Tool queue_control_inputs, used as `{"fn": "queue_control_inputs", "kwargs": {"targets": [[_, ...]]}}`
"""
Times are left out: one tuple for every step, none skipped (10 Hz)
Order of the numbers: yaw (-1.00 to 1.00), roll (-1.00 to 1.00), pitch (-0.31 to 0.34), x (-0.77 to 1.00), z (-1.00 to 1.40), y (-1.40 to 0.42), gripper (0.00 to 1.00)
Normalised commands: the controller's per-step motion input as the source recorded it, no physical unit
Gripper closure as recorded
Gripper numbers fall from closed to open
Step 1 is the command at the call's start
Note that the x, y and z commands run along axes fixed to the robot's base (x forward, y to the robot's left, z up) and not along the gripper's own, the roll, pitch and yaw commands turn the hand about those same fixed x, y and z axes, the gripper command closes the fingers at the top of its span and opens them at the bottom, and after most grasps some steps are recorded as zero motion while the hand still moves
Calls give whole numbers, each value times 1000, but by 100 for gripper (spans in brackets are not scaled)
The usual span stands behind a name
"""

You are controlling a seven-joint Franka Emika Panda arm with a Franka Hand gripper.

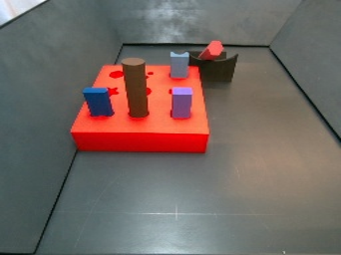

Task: Pick up the hexagon object. Move up. Place the hexagon object on the fixture. Regrasp the hexagon object. Move to above the board. Insert the hexagon object.
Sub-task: Regrasp the hexagon object.

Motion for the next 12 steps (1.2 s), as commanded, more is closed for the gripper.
{"fn": "queue_control_inputs", "kwargs": {"targets": [[30, 1000, 65, 24, 2, -20, 0], [33, 1000, 75, 36, 1, -26, 0], [39, 1000, 87, 49, 3, -26, 0], [42, 1000, 95, 59, 3, -30, 0], [56, 1000, 123, 80, 1, -33, 0], [68, 1000, 142, 90, 2, -38, 0], [83, 1000, 167, 99, -3, -41, 0], [105, 1000, 187, 104, -8, -44, 0], [133, 1000, 209, 100, -5, -46, 0], [194, 1000, 240, 96, -5, -46, 0], [224, 847, 223, 97, -5, -48, 0], [250, 592, 176, 104, -6, -51, 0]]}}
